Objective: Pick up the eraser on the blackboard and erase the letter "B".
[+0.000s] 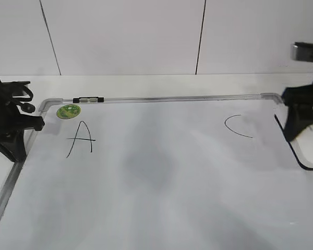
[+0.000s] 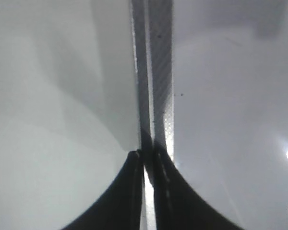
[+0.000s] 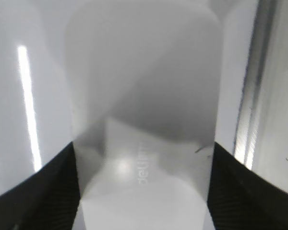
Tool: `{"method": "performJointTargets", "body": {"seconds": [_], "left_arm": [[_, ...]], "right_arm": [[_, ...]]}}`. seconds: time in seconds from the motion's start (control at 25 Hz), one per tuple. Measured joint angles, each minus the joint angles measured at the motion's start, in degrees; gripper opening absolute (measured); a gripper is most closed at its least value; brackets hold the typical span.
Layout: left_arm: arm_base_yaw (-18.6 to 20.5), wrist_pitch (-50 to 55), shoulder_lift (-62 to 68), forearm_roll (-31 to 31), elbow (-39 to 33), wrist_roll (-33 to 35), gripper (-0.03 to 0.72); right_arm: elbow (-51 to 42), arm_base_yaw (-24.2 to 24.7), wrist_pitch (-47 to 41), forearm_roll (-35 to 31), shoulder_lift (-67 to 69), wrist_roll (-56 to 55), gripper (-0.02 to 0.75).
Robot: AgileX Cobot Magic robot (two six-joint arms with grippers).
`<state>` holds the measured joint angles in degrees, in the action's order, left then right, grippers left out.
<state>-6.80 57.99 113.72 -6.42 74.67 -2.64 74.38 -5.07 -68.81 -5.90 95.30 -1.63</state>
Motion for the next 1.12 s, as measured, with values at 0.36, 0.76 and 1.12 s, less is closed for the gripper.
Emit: {"method": "performJointTargets", "body": {"seconds": [0.36, 0.76, 1.12], "left_arm": [[0.0, 0.0, 0.0, -0.6, 0.0, 0.0, 0.02], [0.0, 0.0, 0.0, -0.8, 0.0, 0.0, 0.02], [0.0, -0.1, 0.0, -0.8, 0.0, 0.1, 0.02]], "right_arm": [[-6.0, 4.2, 8.3, 1.3, 0.3, 2.9, 0.541], [-2.4, 4.3, 7.3, 5.2, 8.2, 4.1, 0.54], [-0.2, 4.3, 6.1, 5.9, 10.5, 4.3, 0.54]]}}
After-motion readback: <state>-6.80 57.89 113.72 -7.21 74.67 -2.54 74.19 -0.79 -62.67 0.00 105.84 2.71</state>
